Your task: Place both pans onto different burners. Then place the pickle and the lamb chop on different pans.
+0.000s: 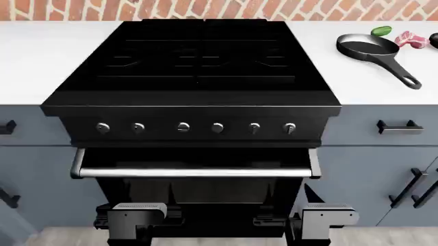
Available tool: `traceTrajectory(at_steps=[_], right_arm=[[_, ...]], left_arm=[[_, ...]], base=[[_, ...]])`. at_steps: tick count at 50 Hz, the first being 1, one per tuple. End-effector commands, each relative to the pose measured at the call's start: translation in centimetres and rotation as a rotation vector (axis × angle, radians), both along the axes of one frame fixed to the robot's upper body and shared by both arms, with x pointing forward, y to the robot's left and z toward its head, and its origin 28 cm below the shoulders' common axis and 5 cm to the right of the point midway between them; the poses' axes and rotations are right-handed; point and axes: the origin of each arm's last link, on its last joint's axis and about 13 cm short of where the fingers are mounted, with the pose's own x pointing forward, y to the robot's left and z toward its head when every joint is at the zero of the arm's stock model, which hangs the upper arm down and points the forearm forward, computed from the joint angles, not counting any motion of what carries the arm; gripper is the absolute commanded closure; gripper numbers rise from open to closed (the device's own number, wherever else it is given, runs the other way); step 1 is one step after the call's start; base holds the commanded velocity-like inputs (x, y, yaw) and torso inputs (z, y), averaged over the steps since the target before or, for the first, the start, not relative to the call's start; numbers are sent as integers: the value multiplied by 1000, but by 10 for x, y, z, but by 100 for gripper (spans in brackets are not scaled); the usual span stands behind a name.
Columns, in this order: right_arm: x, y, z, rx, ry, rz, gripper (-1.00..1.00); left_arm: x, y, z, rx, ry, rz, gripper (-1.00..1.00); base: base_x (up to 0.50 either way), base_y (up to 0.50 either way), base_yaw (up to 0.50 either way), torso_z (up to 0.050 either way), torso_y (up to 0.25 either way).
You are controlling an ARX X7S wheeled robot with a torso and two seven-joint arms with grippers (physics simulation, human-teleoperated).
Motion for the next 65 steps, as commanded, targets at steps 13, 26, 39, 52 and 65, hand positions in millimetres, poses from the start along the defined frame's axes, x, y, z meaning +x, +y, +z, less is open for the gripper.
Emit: traceTrajectory(at_steps=[13, 26, 39, 52, 65], right_arm=[[2, -1, -3, 11, 7, -10, -100], [2, -1, -4, 10, 10, -10, -100], [2, -1, -3, 9, 8, -12, -100], [1, -3, 1, 10, 2, -17, -100], [1, -4, 1, 10, 0, -25, -100]], left_arm=[[0, 0, -4, -6, -54, 16, -100], [-1, 0, -6, -7, -49, 11, -100], [-2, 1, -6, -19, -51, 4, -100], [-3, 1, -5, -40, -49, -9, -100], [-4, 0, -5, -38, -46, -39, -100]], base=[[0, -445, 0, 0, 0], [0, -500, 0, 0, 0], [0, -500, 0, 0, 0], [0, -500, 0, 0, 0], [0, -500, 0, 0, 0]])
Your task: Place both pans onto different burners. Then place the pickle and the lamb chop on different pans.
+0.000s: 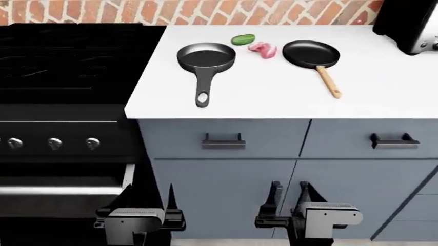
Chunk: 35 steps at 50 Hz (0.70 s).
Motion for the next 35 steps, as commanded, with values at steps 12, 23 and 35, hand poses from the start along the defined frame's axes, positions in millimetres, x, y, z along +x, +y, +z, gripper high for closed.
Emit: traceTrajectory(at_steps=[12, 23, 35], right_arm=[[-2, -1, 1, 7, -2, -1, -100], [8, -4, 2, -40, 84, -54, -100], [23, -15, 86, -77, 109, -17, -100]], left_arm=[[-1, -1, 0, 13, 40, -9, -100], [3, 1, 1, -19, 105, 13, -100], [16, 4, 78, -11, 114, 8, -100]], base=[[0, -500, 0, 0, 0], [0, -91, 0, 0, 0], [0, 0, 0, 0, 0]])
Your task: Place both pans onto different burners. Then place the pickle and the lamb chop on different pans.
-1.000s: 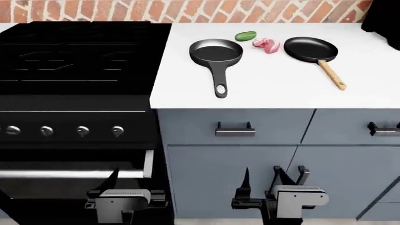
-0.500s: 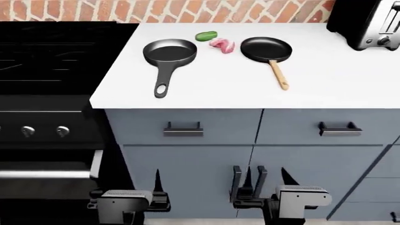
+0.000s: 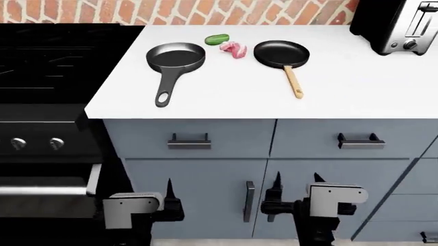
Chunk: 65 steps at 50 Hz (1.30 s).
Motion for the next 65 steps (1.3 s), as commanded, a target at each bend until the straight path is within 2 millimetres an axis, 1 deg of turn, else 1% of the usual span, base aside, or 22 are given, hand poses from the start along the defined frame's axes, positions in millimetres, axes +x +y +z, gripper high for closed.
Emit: traceTrajectory(at_steps=[1, 5, 8, 10, 15, 18, 23, 26, 31, 43, 56, 65], right_arm=[[9, -9, 62, -54, 28, 26, -100], [16, -12, 89, -67, 24, 53, -100], [24, -15, 117, -104, -3, 69, -100], [29, -17, 130, -118, -13, 72, -100], [42, -21, 152, -141, -15, 83, -100], [49, -23, 160, -141, -8, 92, -100], [52, -25, 168, -146, -16, 94, -100], [53, -26, 170, -144, -16, 92, -100], [52, -27, 174, -145, -20, 89, -100], [52, -28, 178, -151, -16, 87, -100], [48, -30, 185, -162, -15, 74, -100], [49, -31, 186, -144, 13, 68, -100]], left_arm=[[8, 3, 64, 21, -14, -15, -100], [18, 2, 87, 56, -36, -26, -100], [27, 2, 107, 81, -50, -52, -100], [33, 2, 117, 99, -51, -58, -100], [43, 7, 137, 100, -54, -62, -100], [44, 7, 142, 98, -58, -67, -100], [45, 7, 147, 112, -65, -69, -100], [49, 8, 148, 107, -58, -70, -100], [49, 7, 152, 116, -64, -74, -100], [49, 6, 157, 138, -63, -82, -100], [42, 3, 165, 149, -66, -87, -100], [42, 3, 165, 148, -65, -78, -100]], base=[[0, 0, 0, 0, 0], [0, 0, 0, 0, 0], [0, 0, 0, 0, 0], [0, 0, 0, 0, 0], [0, 0, 0, 0, 0], [137, 0, 0, 0, 0], [376, 0, 0, 0, 0], [467, 0, 0, 0, 0], [469, 0, 0, 0, 0], [470, 0, 0, 0, 0], [456, 0, 0, 0, 1], [0, 0, 0, 0, 0]])
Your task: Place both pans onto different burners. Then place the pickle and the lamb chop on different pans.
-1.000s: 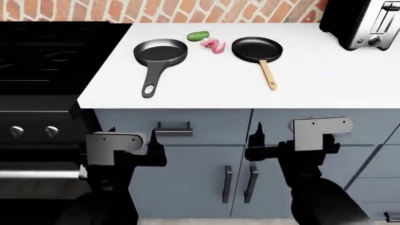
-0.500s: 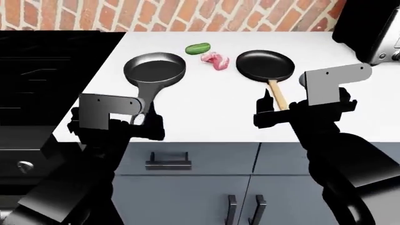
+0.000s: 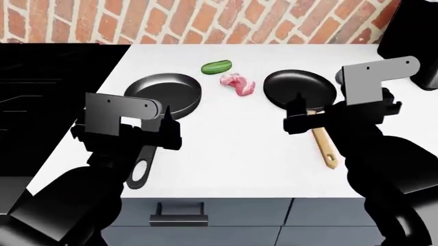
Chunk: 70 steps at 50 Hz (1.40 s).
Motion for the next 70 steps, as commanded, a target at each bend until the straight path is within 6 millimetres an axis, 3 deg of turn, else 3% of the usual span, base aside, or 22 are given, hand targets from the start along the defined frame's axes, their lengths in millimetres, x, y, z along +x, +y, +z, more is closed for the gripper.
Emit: traceTrajectory(at_steps=[1, 35, 36, 38, 40, 52, 56, 60, 63, 70], right_arm=[[0, -1, 2, 3, 9, -4, -100], [0, -1, 2, 3, 9, -4, -100], [34, 13, -1, -36, -129, 82, -100], [13, 5, 0, -18, -2, 28, -100], [6, 3, 1, -7, 40, 29, -100], [8, -1, 1, 0, 68, 11, -100], [8, -3, 2, 8, 66, 8, -100], [9, -3, 2, 9, 69, 9, -100], [9, -4, 2, 10, 70, 8, -100], [9, -5, 1, 11, 70, 1, -100]], left_arm=[[-1, 0, 1, 2, 0, 1, -100], [-1, 0, 1, 2, 0, 1, -100], [25, 4, 11, 36, 41, 39, -100], [10, 1, 6, 24, 40, 51, -100], [5, -2, 7, 21, 52, 62, -100], [4, -8, 57, -11, 256, 53, -100], [16, -7, 85, 18, 296, 38, -100], [32, -4, 101, 61, 390, 42, -100], [41, -2, 107, 37, 443, 41, -100], [58, 2, 101, 42, 558, 61, -100]], base=[[0, 0, 0, 0, 0], [0, 0, 0, 0, 0], [0, 0, 0, 0, 0], [0, 0, 0, 0, 0], [0, 0, 0, 0, 0], [0, 0, 0, 0, 0], [0, 0, 0, 0, 0], [0, 0, 0, 0, 0], [0, 0, 0, 0, 0], [0, 0, 0, 0, 0]])
